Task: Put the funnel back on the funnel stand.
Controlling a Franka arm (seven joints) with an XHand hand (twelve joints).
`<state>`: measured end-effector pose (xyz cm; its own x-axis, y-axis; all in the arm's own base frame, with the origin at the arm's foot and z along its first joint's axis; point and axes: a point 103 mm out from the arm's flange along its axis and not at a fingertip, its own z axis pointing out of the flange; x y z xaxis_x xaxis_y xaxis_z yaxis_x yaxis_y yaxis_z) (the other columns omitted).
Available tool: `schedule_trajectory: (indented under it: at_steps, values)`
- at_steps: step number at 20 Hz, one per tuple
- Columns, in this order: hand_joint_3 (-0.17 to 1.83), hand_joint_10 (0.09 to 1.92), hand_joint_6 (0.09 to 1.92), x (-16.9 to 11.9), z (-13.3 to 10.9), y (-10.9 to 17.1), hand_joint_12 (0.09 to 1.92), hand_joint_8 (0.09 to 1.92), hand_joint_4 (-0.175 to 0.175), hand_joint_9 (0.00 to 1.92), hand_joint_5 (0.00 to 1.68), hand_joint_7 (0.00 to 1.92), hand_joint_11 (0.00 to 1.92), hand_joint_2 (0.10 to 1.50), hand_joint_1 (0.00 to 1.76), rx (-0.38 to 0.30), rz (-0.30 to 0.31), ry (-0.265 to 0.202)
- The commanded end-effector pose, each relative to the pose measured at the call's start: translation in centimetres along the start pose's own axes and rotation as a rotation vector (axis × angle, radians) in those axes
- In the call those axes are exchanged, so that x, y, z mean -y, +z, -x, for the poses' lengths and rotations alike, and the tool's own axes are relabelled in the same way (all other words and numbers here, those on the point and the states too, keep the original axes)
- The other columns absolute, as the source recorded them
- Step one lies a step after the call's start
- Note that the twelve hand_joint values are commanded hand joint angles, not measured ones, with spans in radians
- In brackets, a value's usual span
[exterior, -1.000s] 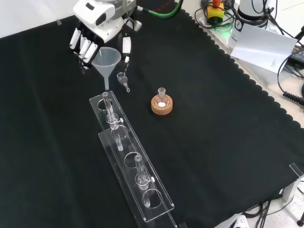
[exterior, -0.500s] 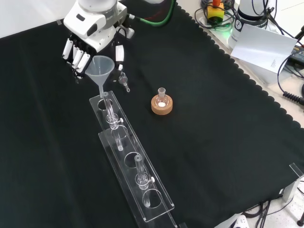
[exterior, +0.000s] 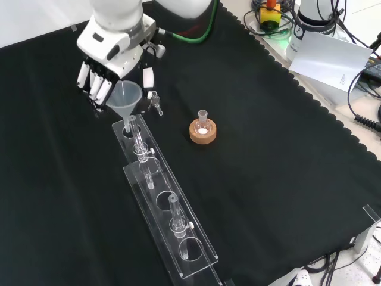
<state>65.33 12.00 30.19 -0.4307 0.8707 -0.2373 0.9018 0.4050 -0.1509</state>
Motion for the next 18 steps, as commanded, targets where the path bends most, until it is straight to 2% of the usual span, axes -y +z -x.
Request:
schedule_trajectory:
  at_steps: [1,4,9,10,12,15,18]
  values:
    - [0.52,0.49,0.77,-0.6,-0.4,1.3,1.11,0.75,-0.053,1.16,0.61,0.82,0.78,0.67,0.82,0.065,-0.047,-0.009]
    - [0.52,0.48,0.76,-0.6,-0.3,1.9,1.11,0.75,-0.053,1.14,0.58,0.79,0.78,0.67,0.82,0.095,-0.075,-0.006]
    - [0.51,0.48,0.73,-0.3,0.1,2.9,1.13,0.76,-0.057,1.08,0.49,0.73,0.74,0.67,0.80,0.082,-0.142,0.008]
    - [0.51,0.48,0.70,-0.3,0.2,3.1,1.16,0.76,-0.055,1.01,0.45,0.68,0.69,0.67,0.79,0.071,-0.165,0.012]
    - [0.50,0.52,0.52,-0.1,0.3,3.4,1.23,0.75,-0.055,0.79,0.35,0.49,0.56,0.67,0.74,0.055,-0.193,0.018]
    - [0.47,0.62,0.24,0.2,0.3,3.5,1.32,0.72,-0.059,0.49,0.27,0.22,0.41,0.67,0.67,0.042,-0.201,0.024]
    - [0.42,0.72,0.09,0.5,0.1,3.4,1.34,0.71,-0.058,0.32,0.24,0.09,0.34,0.68,0.64,0.046,-0.215,0.028]
